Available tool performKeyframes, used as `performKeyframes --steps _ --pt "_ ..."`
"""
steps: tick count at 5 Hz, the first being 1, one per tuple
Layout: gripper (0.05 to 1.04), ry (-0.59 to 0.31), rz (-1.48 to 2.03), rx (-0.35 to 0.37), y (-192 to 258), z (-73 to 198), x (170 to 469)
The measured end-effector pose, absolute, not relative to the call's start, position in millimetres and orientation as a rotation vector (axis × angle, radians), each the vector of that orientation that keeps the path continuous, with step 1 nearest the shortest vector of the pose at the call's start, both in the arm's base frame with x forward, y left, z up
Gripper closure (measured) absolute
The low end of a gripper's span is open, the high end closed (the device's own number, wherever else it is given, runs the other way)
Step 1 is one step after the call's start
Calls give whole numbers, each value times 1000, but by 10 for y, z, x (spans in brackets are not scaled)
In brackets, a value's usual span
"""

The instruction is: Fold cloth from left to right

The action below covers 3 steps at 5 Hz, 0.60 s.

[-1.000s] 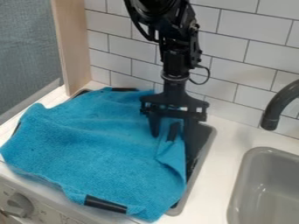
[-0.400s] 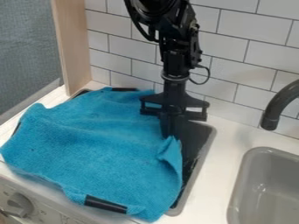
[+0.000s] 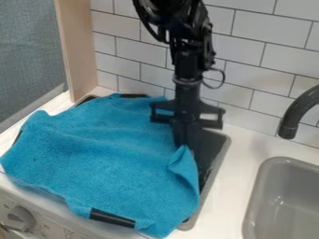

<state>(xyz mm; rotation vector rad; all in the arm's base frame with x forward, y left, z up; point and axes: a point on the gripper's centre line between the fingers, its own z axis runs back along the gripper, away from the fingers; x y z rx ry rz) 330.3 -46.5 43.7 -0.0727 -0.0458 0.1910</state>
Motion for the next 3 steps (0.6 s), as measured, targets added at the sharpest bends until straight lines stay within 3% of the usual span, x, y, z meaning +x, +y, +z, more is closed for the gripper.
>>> performKeyframes --steps 1,3 --pt "1016 -87 184 -109 -392 677 3310" --pt "1016 -111 230 -131 240 947 3191"
